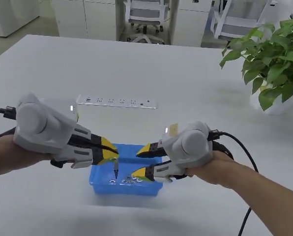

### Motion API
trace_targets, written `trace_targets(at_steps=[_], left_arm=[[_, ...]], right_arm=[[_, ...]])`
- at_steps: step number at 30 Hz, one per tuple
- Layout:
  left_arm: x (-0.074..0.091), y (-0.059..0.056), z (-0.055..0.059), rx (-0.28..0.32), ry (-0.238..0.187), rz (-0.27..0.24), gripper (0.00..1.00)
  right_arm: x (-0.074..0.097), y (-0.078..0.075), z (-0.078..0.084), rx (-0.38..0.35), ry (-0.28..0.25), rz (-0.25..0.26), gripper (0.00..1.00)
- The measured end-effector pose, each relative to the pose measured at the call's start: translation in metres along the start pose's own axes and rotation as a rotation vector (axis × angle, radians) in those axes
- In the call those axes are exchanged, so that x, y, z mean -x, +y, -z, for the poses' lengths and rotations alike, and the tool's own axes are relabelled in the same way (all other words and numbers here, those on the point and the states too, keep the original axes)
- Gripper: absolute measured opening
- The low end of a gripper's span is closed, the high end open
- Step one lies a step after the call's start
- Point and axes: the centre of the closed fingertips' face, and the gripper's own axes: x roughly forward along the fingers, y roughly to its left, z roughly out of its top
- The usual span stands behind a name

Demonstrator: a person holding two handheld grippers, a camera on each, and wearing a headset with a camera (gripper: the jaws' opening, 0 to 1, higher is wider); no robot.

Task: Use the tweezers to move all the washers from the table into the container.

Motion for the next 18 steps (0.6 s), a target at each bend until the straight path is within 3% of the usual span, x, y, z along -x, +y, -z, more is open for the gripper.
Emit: trace_targets(at_steps=[11,18], left_arm=[[0.01,-0.004,-0.013,-0.01,-0.015,-0.01,0.06],[0.014,-0.016,-0.016,-0.011,-0.011,0.005,0.06]], right_arm=[[0.024,0.005,0.007,-0.061,-0.008,0.075,0.35],[0.035,0.013,0.013,-0.122,-0.008,0.119,0.43]])
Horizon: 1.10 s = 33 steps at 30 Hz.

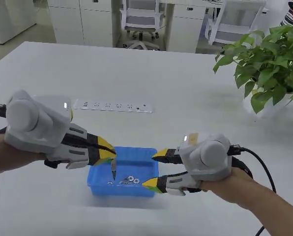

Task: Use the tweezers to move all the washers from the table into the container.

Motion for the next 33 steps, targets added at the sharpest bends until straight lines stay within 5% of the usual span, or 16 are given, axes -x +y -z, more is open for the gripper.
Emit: trace_targets(at_steps=[7,16,33], left_arm=[[0.002,-0.013,-0.002,0.0,-0.001,0.018,0.06],[-0.003,-0.037,-0.002,-0.007,-0.004,0.065,0.06],[-0.013,-0.073,-0.008,-0.038,-0.034,0.137,0.06]], right_arm=[[0.011,0.005,0.003,-0.067,0.002,0.055,0.53],[0.015,0.027,0.005,-0.07,-0.023,0.043,0.51],[0.004,0.072,-0.005,0.009,-0.057,-0.078,0.35]])
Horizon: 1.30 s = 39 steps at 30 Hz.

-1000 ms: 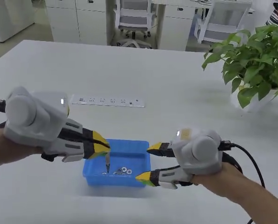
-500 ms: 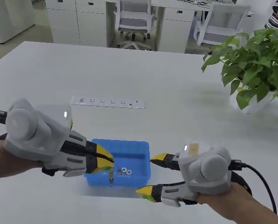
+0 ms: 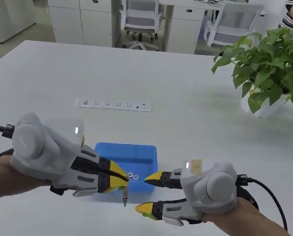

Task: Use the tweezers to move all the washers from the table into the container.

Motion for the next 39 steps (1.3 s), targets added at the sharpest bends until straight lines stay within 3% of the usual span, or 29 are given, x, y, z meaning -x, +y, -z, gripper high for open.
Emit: trace_targets(at_steps=[14,26,28,39], left_arm=[[-0.002,-0.013,-0.004,-0.002,-0.036,0.027,0.06],[0.003,-0.019,0.002,0.014,-0.045,0.035,0.05],[0.004,-0.018,0.005,0.014,-0.038,0.038,0.05],[0.006,-0.019,0.047,-0.026,0.097,0.049,0.05]], right_arm=[[-0.018,0.028,-0.001,0.068,-0.003,-0.11,0.19],[-0.022,0.029,0.002,0.082,0.0,-0.121,0.09],[-0.023,0.029,0.004,0.074,0.006,-0.128,0.08],[-0.024,0.028,0.022,0.148,0.103,-0.16,0.07]])
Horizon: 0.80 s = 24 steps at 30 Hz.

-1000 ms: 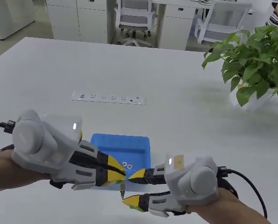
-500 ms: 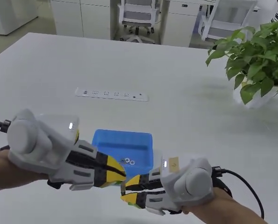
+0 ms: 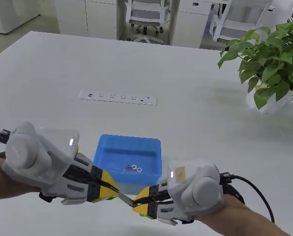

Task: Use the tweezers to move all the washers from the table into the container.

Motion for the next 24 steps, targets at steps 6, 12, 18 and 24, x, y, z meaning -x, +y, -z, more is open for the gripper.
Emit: trace_targets(at_steps=[6,12,18,24], left_arm=[[-0.005,0.002,0.021,-0.004,0.062,-0.001,0.05],[-0.012,0.008,0.044,-0.019,0.142,-0.01,0.05],[-0.024,0.011,0.068,-0.023,0.22,0.011,0.05],[-0.032,0.012,0.079,0.005,0.241,0.029,0.05]], right_arm=[[-0.007,-0.001,0.008,0.042,0.054,-0.015,0.07],[-0.012,-0.006,0.014,0.055,0.094,-0.014,0.07],[-0.02,-0.008,0.025,0.067,0.141,-0.023,0.08],[-0.025,-0.007,0.034,0.008,0.14,-0.027,0.08]])
